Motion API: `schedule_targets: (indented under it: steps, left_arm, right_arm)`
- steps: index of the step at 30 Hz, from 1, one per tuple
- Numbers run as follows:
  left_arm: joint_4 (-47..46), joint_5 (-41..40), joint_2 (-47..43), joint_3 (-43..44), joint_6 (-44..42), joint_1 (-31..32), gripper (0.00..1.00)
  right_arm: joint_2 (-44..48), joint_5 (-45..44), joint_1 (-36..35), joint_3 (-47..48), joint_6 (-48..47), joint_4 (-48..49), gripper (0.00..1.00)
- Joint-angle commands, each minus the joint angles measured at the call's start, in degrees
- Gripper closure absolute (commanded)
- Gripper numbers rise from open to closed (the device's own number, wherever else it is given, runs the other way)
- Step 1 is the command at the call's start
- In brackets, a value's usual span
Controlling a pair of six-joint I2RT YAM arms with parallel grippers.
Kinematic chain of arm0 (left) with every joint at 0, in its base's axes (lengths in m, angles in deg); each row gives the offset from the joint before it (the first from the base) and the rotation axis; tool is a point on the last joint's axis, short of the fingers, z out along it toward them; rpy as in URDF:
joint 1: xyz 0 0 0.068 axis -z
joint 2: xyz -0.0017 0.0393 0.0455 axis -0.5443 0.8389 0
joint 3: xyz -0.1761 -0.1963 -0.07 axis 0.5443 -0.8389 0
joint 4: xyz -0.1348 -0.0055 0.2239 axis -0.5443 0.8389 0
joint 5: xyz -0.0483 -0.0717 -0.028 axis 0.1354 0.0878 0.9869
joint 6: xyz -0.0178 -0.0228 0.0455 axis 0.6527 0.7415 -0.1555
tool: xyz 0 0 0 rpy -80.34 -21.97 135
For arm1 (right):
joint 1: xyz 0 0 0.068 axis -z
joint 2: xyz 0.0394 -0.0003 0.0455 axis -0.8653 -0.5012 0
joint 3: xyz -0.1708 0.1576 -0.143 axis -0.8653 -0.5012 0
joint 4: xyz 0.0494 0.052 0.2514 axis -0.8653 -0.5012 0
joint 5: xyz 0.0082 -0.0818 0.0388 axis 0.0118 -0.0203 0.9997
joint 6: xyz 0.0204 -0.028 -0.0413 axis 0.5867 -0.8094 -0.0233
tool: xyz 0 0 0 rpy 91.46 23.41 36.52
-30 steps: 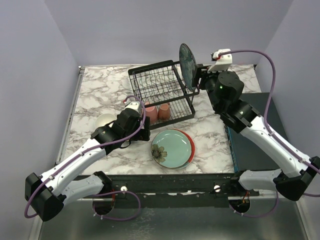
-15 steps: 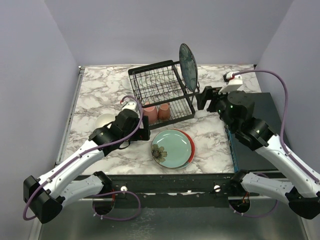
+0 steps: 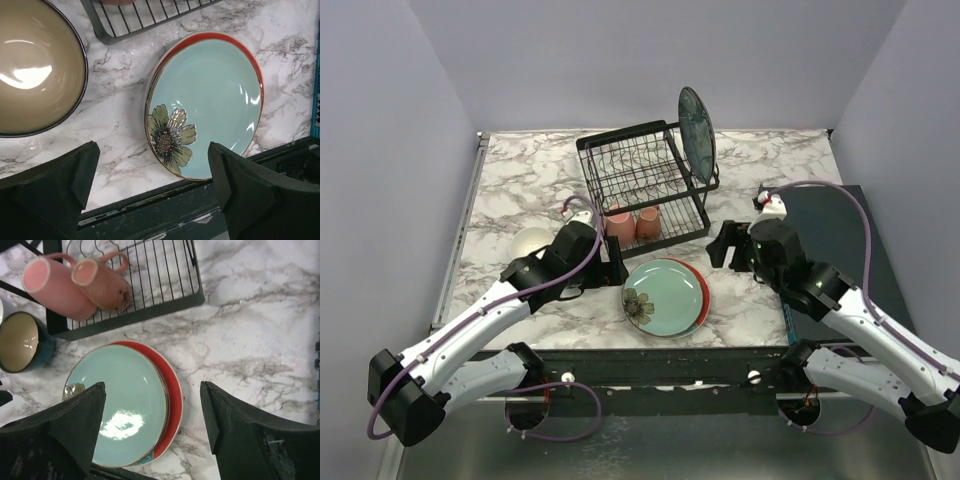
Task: Load the mixed dishes into the dish rack
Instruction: Insert the plate into the dish rack, then pick up the plate at the center of the board.
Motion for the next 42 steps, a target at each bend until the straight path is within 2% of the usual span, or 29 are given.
schedule_targets:
  steps: [1, 8, 15, 23, 27, 42]
  left_arm:
    - [1.0, 3.8, 1.1, -3.0, 5.3, -0.3, 0.01]
    - [0.5, 5.2, 1.6, -7.0, 11.4, -0.2, 0.07]
    - [-3.0, 8.7, 3.5, -9.4, 15.0, -0.1, 0.27]
    - [-7.1, 10.5, 8.2, -10.2, 16.3, 0.3, 0.58]
    - [-7.6, 9.4, 10.1, -10.5, 16.0, 0.4, 0.67]
    - [-11.8, 9.9, 13.7, -10.7, 16.5, 0.6, 0.69]
  right_arm:
    - [4.3, 3.5, -0.4, -5.5, 6.3, 1.2, 0.18]
    - [10.1, 5.3, -0.4, -12.2, 9.8, 4.4, 0.19]
    - [12.3, 7.6, -0.4, -15.4, 11.5, 5.6, 0.23]
    - [14.5, 9.0, -0.4, -17.0, 12.6, 5.4, 0.24]
    - [15.8, 9.1, -0.4, -18.3, 13.2, 5.3, 0.24]
    - [17.7, 9.3, -0.3, -20.5, 13.7, 5.2, 0.23]
